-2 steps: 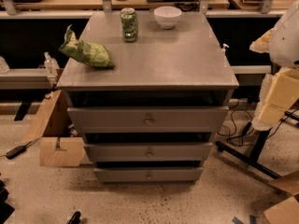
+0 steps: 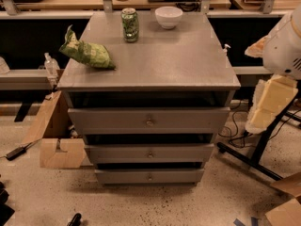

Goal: Open top drawer

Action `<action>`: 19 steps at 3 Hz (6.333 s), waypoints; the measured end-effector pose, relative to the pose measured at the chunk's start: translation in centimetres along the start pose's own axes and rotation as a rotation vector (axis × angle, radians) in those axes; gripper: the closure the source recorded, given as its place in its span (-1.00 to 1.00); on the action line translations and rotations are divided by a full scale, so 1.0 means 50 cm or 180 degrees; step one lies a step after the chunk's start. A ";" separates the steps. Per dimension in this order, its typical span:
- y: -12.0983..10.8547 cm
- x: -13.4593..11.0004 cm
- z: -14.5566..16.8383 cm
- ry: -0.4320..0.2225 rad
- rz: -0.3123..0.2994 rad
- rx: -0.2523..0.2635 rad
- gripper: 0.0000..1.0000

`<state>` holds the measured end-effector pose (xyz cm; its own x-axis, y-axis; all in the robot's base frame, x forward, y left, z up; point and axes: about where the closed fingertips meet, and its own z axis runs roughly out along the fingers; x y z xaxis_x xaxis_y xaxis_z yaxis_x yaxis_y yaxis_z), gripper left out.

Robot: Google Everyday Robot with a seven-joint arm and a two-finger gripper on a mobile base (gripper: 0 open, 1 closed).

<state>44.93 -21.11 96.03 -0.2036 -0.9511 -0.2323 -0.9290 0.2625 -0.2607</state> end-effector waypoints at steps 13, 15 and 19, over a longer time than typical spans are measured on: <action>-0.086 0.032 0.551 0.0325 -0.0873 0.0399 -1.00; -0.112 0.039 0.587 0.0363 -0.1002 0.0079 -1.00; -0.158 0.093 0.660 0.0415 -0.0723 -0.0020 -0.63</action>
Offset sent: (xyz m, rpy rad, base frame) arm 0.0414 0.0268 -0.1670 0.2217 -0.2364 -0.0386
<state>61.53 -22.24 66.11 -0.0274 -0.9986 -0.0456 -0.9573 0.0394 -0.2865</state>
